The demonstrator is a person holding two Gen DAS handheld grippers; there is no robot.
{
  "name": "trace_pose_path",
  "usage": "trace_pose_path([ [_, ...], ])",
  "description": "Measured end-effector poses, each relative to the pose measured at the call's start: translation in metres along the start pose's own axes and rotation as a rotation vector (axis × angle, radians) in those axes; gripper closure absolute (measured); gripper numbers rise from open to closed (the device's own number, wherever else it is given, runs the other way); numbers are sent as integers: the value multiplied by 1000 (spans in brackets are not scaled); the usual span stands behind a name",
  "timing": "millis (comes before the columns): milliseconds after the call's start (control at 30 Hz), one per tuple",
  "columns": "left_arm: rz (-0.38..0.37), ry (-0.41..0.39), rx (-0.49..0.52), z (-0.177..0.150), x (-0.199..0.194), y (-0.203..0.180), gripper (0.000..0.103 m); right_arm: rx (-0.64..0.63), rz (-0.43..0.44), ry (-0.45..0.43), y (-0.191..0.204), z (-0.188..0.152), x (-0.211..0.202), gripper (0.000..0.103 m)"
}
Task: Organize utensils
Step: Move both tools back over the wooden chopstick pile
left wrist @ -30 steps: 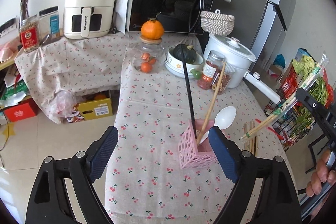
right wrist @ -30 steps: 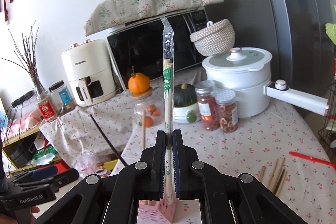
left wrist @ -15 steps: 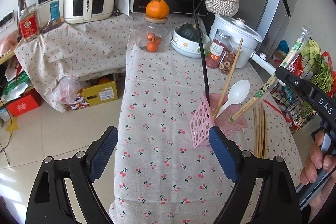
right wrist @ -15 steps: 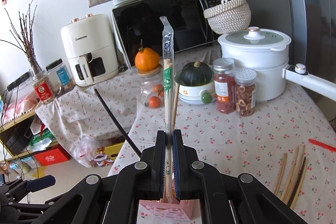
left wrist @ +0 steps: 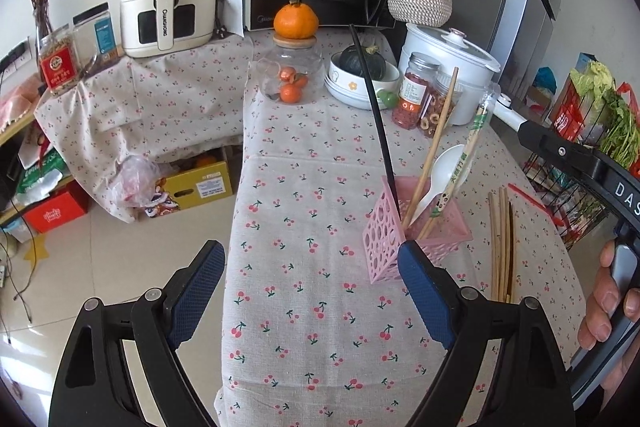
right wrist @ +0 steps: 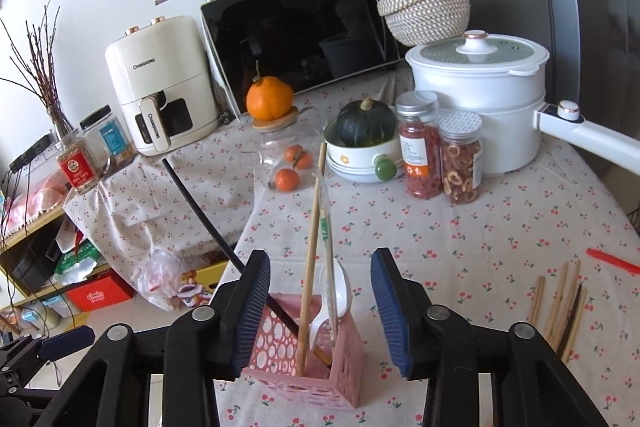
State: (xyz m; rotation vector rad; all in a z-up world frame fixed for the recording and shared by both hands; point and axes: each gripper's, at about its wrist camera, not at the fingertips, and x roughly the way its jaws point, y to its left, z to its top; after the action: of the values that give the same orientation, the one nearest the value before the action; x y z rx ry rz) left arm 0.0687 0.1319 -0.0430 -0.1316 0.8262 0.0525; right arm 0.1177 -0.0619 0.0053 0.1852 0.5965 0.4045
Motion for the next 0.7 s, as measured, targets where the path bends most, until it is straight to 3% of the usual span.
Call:
trace_pose_path([
  [67,-6,5,9,0,0,-6,13,-1,-2,-8,-5,2,-6,38],
  [233,-34,44,50,-5,1,-25,12,-7,-16,-21,-26,6,-23,23],
  [433,-78,87,154,-18,1,-67,12,-13,-110,16,-66,6,-41,19],
  [700,-166,165,317,-37,13,-152,12,62,-247,158,-145,-6,-57,16],
])
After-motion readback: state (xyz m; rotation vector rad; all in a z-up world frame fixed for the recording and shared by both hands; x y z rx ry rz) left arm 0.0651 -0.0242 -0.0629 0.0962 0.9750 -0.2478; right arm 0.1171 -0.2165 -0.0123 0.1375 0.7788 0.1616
